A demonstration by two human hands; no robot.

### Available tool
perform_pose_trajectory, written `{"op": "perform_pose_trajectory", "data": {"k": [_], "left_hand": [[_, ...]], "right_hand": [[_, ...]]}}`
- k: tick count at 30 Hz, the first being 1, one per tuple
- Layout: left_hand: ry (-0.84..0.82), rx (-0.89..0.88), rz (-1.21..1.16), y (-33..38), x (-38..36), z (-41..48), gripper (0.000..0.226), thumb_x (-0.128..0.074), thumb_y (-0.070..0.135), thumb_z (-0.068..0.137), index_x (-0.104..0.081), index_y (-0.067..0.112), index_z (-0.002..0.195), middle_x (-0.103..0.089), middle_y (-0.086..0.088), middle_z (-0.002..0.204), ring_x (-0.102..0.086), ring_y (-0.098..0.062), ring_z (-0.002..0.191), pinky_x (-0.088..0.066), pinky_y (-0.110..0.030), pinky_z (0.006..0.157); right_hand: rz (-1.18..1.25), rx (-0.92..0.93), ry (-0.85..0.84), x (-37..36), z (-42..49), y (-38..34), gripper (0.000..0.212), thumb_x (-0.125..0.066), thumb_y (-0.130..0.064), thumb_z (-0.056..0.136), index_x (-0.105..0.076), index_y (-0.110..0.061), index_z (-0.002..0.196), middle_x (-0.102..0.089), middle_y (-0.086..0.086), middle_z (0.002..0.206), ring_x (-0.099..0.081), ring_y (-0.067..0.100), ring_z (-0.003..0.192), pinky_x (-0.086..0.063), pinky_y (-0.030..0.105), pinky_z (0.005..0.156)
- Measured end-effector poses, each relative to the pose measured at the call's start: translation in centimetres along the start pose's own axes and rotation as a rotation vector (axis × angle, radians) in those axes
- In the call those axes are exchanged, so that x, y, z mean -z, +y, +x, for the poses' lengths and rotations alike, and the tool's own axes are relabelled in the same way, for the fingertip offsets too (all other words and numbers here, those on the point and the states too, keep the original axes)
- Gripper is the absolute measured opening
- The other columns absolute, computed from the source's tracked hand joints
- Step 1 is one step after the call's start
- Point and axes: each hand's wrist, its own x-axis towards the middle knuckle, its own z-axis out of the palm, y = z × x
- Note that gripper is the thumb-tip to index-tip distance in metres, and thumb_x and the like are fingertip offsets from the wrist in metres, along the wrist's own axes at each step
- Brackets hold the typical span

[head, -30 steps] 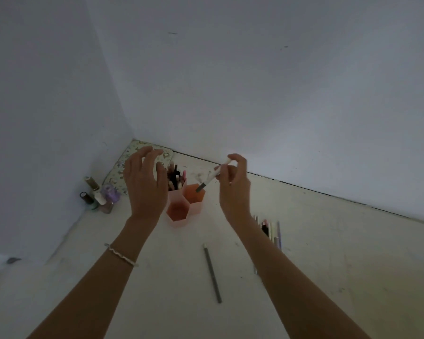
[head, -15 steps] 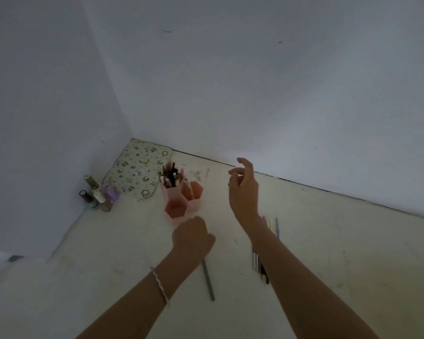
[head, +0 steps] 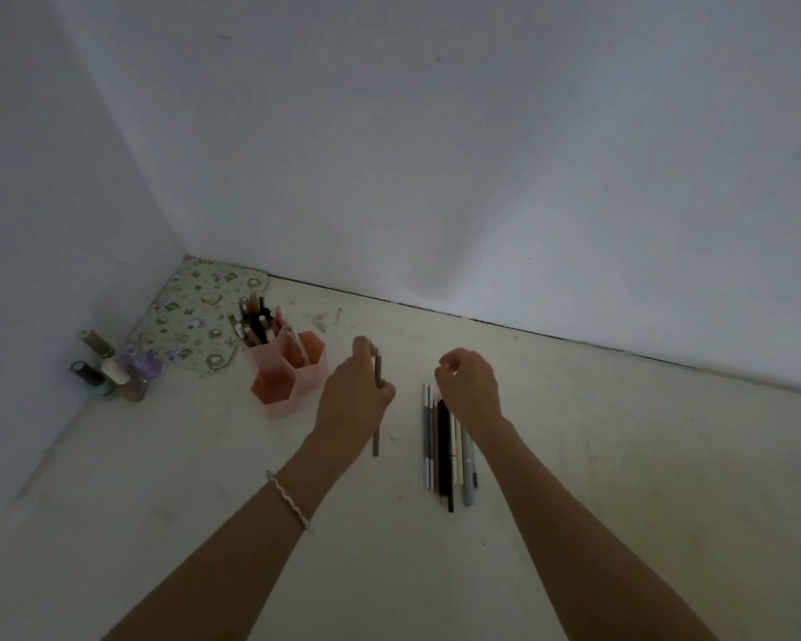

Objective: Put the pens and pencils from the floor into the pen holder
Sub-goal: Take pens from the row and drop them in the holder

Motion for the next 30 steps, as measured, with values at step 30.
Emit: {"op": "perform_pose_trajectory", "data": {"k": [30], "left_hand": [[0.584,-0.149,-0.065,-2.2,9.1,3.9,0.039,-0.06,0.016,0.089,-0.047,0.027,0.123,-0.065,0.008,0.087,-0.061,-0.011,0.072,-0.051,-0.028,0.07]], "right_hand": [[0.279,-0.082,0.026,0.2,3.1,-6.1,0.024,-0.062,-0.023,0.083,-0.065,-0.001,0.072,-0.059,0.002,0.058,-0.052,0.013,0.052,-0.038,0.023,0.053]]}}
